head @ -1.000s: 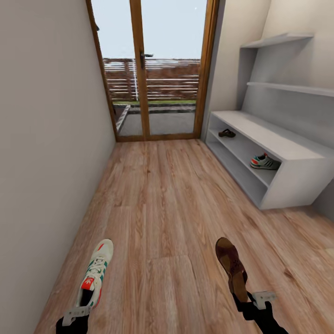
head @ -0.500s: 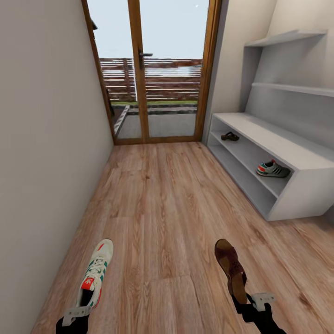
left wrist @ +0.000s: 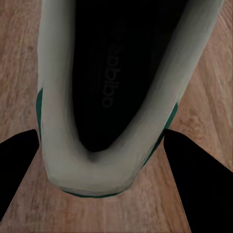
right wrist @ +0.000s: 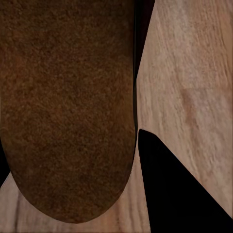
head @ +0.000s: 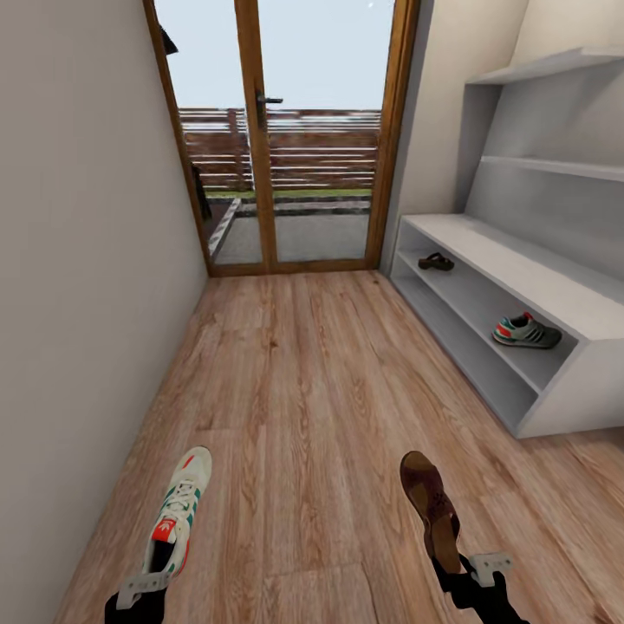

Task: Pick up the two gym shoes and the two sandals from the corridor floor and place them onto the hallstand (shoe rack) in the corridor, making sure they are on the rack and not on the floor. Arrange them so the two gym shoes are next to each other and the two sandals are next to each other.

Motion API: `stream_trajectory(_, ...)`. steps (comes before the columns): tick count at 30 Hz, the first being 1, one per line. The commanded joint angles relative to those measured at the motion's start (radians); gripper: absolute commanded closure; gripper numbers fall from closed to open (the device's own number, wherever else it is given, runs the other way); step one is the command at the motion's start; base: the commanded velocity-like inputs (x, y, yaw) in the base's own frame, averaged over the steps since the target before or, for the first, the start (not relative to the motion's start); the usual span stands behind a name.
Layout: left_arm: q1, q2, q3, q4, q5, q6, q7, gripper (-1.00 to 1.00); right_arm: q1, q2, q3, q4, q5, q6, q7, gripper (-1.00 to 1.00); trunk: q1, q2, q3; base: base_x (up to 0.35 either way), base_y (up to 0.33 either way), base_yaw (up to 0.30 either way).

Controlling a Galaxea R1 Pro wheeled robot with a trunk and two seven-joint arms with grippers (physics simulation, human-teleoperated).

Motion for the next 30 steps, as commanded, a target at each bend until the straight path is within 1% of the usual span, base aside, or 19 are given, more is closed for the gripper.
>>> stream_trajectory(1, -0.001, -0.001, 0.009, 0.000, -0.009, -0.004, -0.005, 1.00, -0.001, 0.001, -0.009, 0.000, 0.002, -0.003, 0.009, 1.00, 0.000, 0.000, -0.001, 0.340, 0.000, -0.013)
stream_trajectory(5, -0.001, -0.001, 0.009, 0.000, -0.009, -0.004, -0.005, 1.00, -0.001, 0.000, -0.009, 0.000, 0.003, -0.003, 0.009, 1.00, 0.000, 0.000, 0.001, 0.340, 0.005, -0.084)
stream_trajectory(13, -0.001, -0.001, 0.009, 0.000, -0.009, -0.004, -0.005, 1.00, -0.002, -0.001, -0.009, 0.000, 0.002, -0.004, 0.009, 1.00, 0.000, 0.000, 0.007, 0.340, 0.070, -0.159)
stream_trajectory(26, -0.001, -0.001, 0.009, 0.000, -0.009, -0.004, -0.005, 1.00, -0.002, -0.001, -0.009, 0.000, 0.002, -0.004, 0.008, 1.00, 0.000, 0.000, 0.008, 0.340, 0.095, -0.015)
stream_trajectory(30, -0.001, -0.001, 0.009, 0.000, -0.009, -0.004, -0.005, 1.00, -0.002, -0.001, -0.009, 0.000, 0.002, -0.004, 0.008, 1.00, 0.000, 0.000, 0.008, 0.340, 0.096, -0.085)
